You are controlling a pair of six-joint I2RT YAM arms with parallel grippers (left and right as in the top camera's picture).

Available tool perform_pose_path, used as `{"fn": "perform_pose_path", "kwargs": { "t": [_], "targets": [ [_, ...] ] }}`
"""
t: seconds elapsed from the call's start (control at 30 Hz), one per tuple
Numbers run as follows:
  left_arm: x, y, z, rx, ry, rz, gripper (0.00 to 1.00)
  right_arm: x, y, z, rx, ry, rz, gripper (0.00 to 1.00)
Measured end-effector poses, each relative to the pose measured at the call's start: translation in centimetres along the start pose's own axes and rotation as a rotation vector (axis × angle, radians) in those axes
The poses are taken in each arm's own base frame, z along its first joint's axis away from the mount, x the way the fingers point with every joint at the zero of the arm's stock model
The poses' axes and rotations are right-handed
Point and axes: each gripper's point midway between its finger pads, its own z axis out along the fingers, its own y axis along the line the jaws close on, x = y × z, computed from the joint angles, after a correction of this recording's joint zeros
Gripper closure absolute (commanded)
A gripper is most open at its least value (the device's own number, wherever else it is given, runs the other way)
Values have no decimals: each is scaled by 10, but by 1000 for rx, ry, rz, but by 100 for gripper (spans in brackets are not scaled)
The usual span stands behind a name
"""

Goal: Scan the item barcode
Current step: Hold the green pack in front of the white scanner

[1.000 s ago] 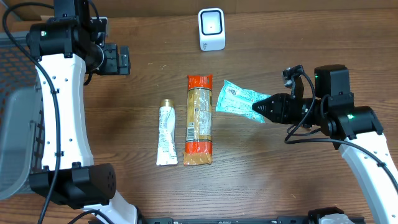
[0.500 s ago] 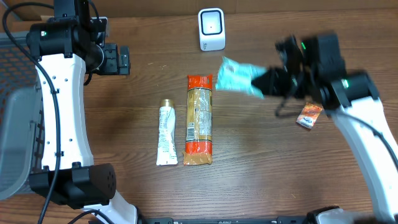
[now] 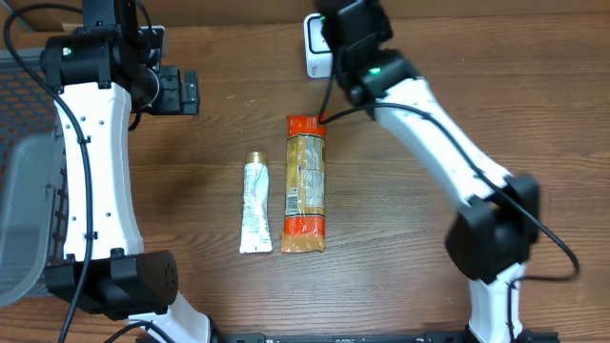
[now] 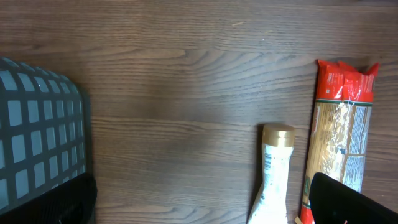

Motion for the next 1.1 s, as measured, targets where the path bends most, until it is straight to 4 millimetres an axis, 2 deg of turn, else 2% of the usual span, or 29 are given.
{"fn": "perform_pose_path", "kwargs": {
  "t": [0.17, 0.3, 0.4, 0.53, 0.67, 1.1],
  "targets": [
    [0, 0, 0, 0, 0, 0, 0, -7, 12, 32, 130, -70, -266, 96],
    [0, 0, 0, 0, 0, 0, 0, -10, 21, 50, 215, -111, -451, 96],
    [0, 0, 0, 0, 0, 0, 0, -1, 33, 65, 250, -99, -612, 96],
    [0, 0, 0, 0, 0, 0, 0, 23, 53, 82, 233, -52, -778, 96],
    [0, 0, 0, 0, 0, 0, 0, 31, 60, 87, 225, -36, -840, 96],
    [0, 0, 0, 0, 0, 0, 0, 31, 61, 86, 225, -34, -867, 96]
  ]
}}
